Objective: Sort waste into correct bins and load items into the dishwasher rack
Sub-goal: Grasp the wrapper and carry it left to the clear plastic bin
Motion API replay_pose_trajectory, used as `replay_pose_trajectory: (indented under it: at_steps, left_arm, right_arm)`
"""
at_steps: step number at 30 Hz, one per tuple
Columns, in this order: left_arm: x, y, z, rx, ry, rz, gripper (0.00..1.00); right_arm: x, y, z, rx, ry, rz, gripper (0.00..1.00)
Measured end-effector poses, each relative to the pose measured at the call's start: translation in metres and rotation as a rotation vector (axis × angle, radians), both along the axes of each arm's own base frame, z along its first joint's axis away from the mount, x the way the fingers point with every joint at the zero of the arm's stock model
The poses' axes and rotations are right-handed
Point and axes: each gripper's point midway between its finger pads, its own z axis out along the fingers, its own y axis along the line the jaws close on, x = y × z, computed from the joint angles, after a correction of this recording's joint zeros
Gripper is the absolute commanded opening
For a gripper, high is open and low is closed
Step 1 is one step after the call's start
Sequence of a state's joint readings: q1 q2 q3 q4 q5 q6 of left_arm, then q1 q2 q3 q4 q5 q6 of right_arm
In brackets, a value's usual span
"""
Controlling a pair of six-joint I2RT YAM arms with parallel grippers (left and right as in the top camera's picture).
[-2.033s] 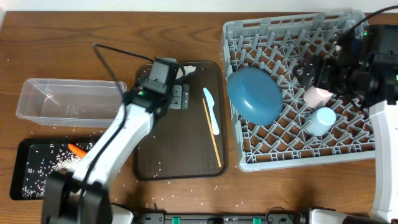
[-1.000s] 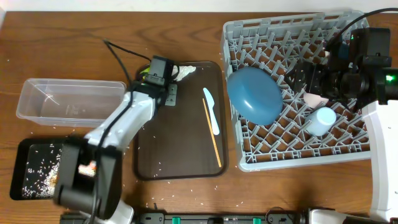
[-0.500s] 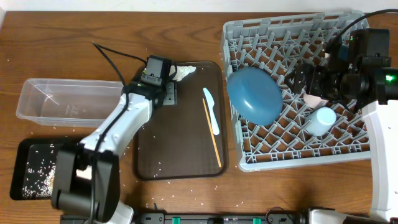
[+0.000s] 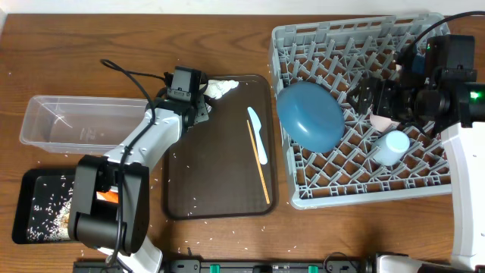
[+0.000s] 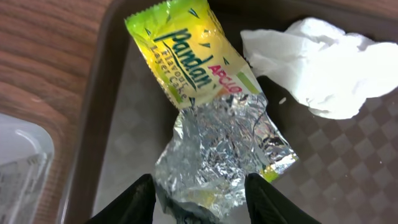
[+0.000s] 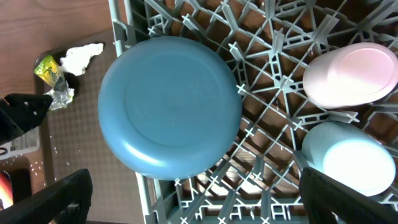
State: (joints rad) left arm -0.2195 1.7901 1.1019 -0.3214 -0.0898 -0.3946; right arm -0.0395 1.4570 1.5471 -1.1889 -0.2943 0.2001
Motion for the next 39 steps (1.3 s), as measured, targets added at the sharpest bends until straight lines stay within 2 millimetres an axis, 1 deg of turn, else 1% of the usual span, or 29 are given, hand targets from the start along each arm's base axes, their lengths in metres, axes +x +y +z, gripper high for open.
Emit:
replay_pose_trajectory:
  at_steps: [3,4,5,6,7,11,14,16,17,19,22,23,25,27,28,30,33,35,39]
  left_arm:
    - [-0.002,-0.002,-0.002,-0.017,0.008,0.007,0.52]
    - [-0.003,-0.002,-0.002,-0.019,0.009,0.011,0.44]
    - [-0.003,-0.002,-0.003,-0.023,0.01,0.014,0.31]
    - [-0.004,-0.002,-0.004,-0.03,0.01,0.025,0.15]
    - [-0.004,-0.002,-0.005,-0.033,0.011,0.025,0.07]
    - [-0.005,-0.003,-0.006,-0.037,0.016,0.02,0.06]
    - [-0.018,-0.001,-0.009,-0.028,0.069,0.017,0.06]
    - [-0.026,0.0,-0.005,-0.018,0.094,0.008,0.06]
    - [-0.032,0.002,0.003,-0.013,0.1,0.006,0.06]
    - [-0.041,0.007,0.026,-0.009,0.079,0.008,0.06]
    - [-0.042,0.018,0.079,-0.014,-0.043,0.032,0.06]
    - [-0.043,0.025,0.1,-0.015,-0.093,0.052,0.06]
    - [-0.049,0.046,0.131,-0.004,-0.165,0.121,0.06]
    - [-0.059,0.068,0.147,0.009,-0.196,0.218,0.06]
    - [-0.066,0.084,0.15,0.014,-0.196,0.294,0.06]
    - [-0.071,0.101,0.15,0.016,-0.193,0.386,0.06]
    - [-0.074,0.127,0.141,-0.003,-0.184,0.547,0.06]
    - [-0.074,0.14,0.131,-0.02,-0.167,0.641,0.06]
    - [-0.075,0.162,0.103,-0.047,-0.112,0.812,0.06]
  right_arm:
    - [0.0,0.0,0.0,0.0,0.0,0.0,0.99]
    - [0.0,0.0,0.0,0.0,0.0,0.0,0.99]
    - [0.0,0.0,0.0,0.0,0.0,0.0,0.99]
    - [0.0,0.0,0.0,0.0,0.0,0.0,0.99]
    - [0.0,0.0,0.0,0.0,0.0,0.0,0.99]
    - [0.0,0.0,0.0,0.0,0.002,0.0,0.98]
    - [-0.001,0.0,-0.001,-0.001,0.004,-0.001,0.99]
    - [-0.001,0.0,-0.001,-0.002,0.004,-0.001,0.98]
    - [-0.001,0.0,-0.001,-0.002,0.005,-0.001,0.99]
    - [-0.001,0.0,-0.001,-0.002,0.004,-0.001,0.99]
    - [-0.001,0.0,-0.001,-0.003,0.004,-0.001,0.99]
    - [-0.001,0.0,-0.001,-0.002,0.004,-0.001,0.99]
    - [-0.001,0.0,0.0,-0.002,0.003,-0.001,0.99]
    - [0.0,0.0,0.0,-0.002,0.0,-0.001,0.99]
    - [0.0,0.0,0.0,-0.002,-0.001,-0.001,0.99]
    - [0.001,0.0,0.0,-0.002,-0.003,-0.001,0.99]
    - [0.001,0.0,0.0,-0.002,-0.003,-0.001,0.99]
    - [0.001,0.0,0.0,-0.002,-0.003,-0.001,0.99]
    - [-0.001,0.0,-0.001,-0.002,0.004,-0.001,0.99]
